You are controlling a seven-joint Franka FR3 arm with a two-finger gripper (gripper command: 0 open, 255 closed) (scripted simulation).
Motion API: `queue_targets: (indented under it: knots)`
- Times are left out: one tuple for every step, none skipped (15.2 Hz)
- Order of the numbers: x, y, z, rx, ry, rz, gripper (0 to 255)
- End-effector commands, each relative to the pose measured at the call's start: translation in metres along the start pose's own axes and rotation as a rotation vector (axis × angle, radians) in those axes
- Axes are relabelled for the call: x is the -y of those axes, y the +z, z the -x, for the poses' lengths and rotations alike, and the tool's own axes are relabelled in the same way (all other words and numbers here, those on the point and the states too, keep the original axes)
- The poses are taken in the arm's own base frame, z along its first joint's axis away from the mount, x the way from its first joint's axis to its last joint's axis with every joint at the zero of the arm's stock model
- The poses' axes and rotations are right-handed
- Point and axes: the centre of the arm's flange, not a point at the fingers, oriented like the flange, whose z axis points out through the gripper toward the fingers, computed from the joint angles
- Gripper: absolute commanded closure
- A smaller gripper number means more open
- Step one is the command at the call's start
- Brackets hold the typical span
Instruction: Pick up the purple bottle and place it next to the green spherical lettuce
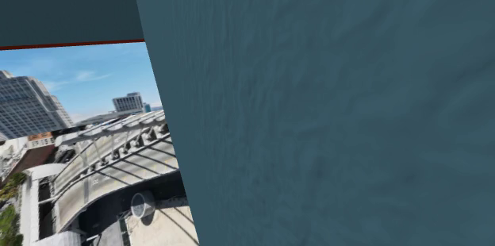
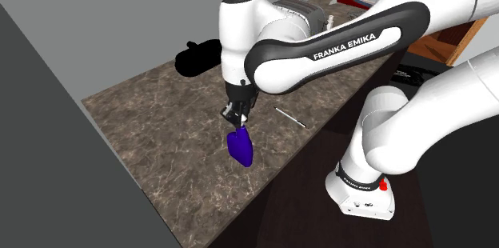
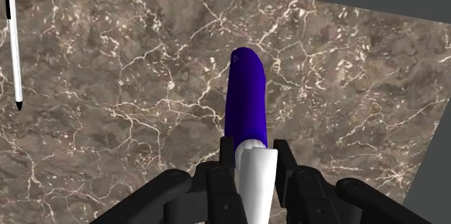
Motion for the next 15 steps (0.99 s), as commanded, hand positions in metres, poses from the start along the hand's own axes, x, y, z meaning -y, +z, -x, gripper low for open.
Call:
queue_targets:
  knots:
    - [0.001, -0.011, -0.001, 0.0, 0.0, 0.0, 255]
    - [0.001, -0.016, -0.001, 0.0, 0.0, 0.0, 255]
    - [0.001, -0.021, -0.001, 0.0, 0.0, 0.0, 255]
    - [0.001, -0.026, -0.001, 0.0, 0.0, 0.0, 255]
    - [0.001, -0.032, -0.002, 0.0, 0.0, 0.0, 255]
    - [0.001, -0.037, -0.002, 0.0, 0.0, 0.0, 255]
    - [0.001, -0.042, -0.002, 0.0, 0.0, 0.0, 255]
    - [0.0, -0.048, -0.002, 0.0, 0.0, 0.0, 255]
    - [0.0, -0.053, -0.002, 0.0, 0.0, 0.0, 255]
    - [0.0, -0.058, -0.003, 0.0, 0.0, 0.0, 255]
    - [0.0, -0.063, -0.003, 0.0, 0.0, 0.0, 255]
    - [0.0, -0.069, -0.003, 0.0, 0.0, 0.0, 255]
    - [0.0, -0.074, -0.003, 0.0, 0.0, 0.0, 255]
    - [0.0, -0.079, -0.003, 0.0, 0.0, 0.0, 255]
    - [0.0, -0.084, -0.004, 0.0, 0.0, 0.0, 255]
